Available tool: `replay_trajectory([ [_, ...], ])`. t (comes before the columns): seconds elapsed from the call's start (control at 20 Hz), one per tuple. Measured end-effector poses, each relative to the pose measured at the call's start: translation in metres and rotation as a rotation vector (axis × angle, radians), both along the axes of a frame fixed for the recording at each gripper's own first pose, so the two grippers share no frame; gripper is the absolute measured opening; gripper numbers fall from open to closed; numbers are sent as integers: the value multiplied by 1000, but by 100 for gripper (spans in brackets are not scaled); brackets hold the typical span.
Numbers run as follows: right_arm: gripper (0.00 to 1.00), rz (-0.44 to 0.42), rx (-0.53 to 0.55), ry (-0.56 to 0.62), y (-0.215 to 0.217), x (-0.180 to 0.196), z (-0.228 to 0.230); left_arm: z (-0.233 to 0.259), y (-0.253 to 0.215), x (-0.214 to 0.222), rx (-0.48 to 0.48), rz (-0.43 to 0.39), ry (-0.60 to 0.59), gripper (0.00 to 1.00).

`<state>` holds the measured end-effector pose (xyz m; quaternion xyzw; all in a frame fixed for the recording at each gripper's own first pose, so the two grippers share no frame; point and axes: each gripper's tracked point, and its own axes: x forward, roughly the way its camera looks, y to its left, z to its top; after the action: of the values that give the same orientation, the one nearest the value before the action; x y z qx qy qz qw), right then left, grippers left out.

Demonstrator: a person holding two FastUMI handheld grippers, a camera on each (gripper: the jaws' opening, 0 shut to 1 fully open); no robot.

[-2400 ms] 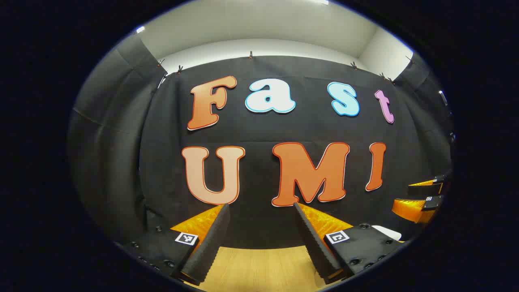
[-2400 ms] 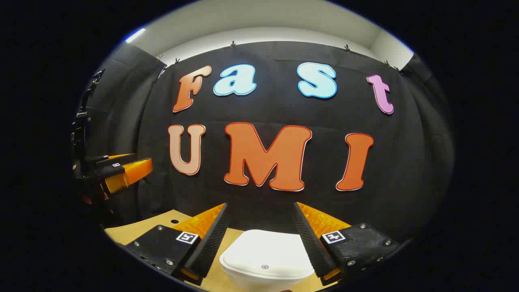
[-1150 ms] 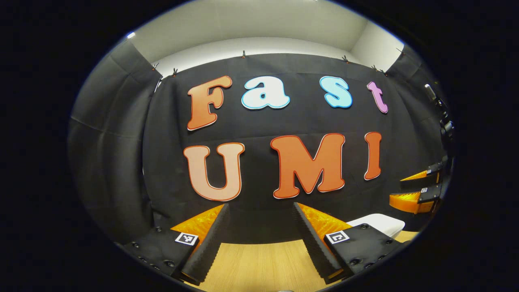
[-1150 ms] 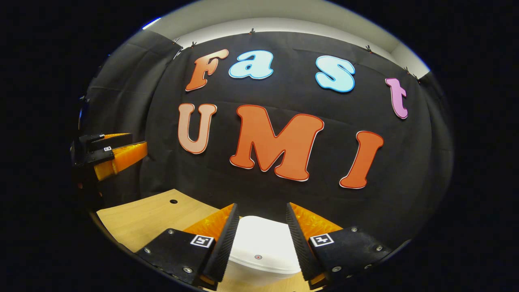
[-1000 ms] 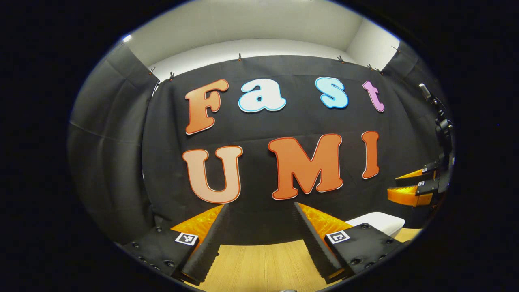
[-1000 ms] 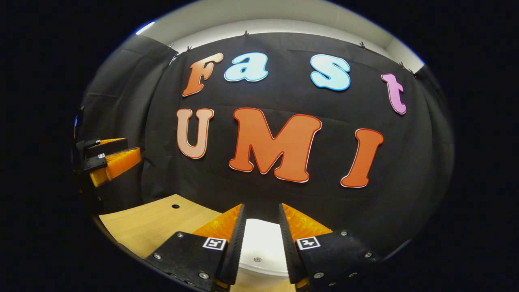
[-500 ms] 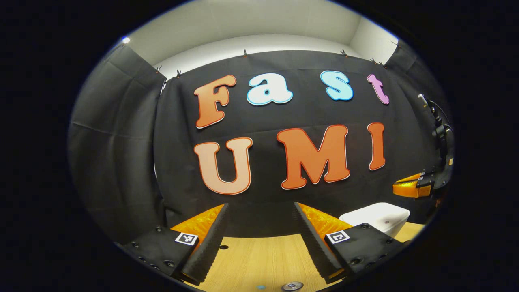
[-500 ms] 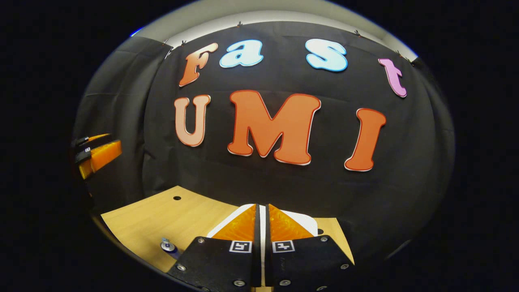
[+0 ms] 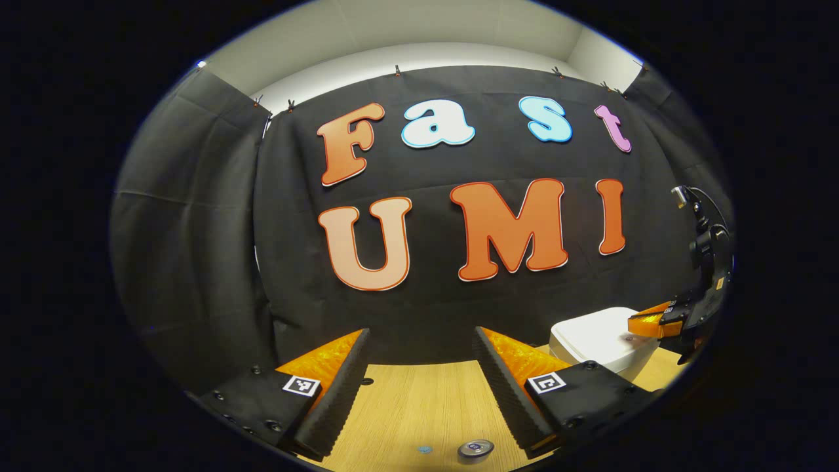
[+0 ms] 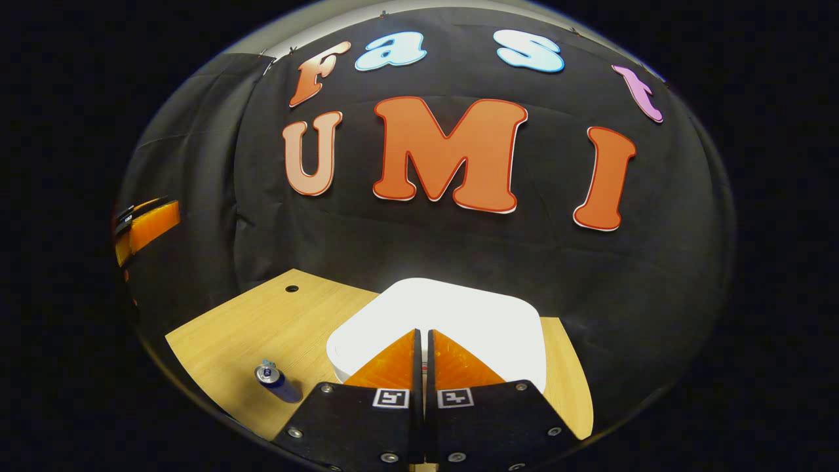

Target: Press the lid of the desktop garbage bin to open it, pick up the crumpled paper on the desktop and throw it into the bin, then pick up the pop can on the desktop and drop it into the bin, and finally close the garbage bin lid.

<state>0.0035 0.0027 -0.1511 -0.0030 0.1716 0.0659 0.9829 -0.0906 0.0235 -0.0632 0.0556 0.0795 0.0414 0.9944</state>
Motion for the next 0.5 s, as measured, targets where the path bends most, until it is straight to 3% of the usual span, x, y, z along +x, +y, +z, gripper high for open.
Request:
replay_trajectory([
  [0.15,1,7,-25,26,3,-4,-12,-5,4,-3,0,9,11,94],
  [0.2,1,3,-33,28,3,-5,-14,-7,5,-3,-4,11,17,99],
  [0.35,1,0,2,32,5,-3,-13,-10,7,-3,-8,14,28,99],
  [0.4,1,-1,23,50,6,-3,-15,-12,6,-2,-14,9,35,94],
  [0.5,1,-5,66,72,6,-3,-17,-20,0,-2,-30,-5,58,99],
])
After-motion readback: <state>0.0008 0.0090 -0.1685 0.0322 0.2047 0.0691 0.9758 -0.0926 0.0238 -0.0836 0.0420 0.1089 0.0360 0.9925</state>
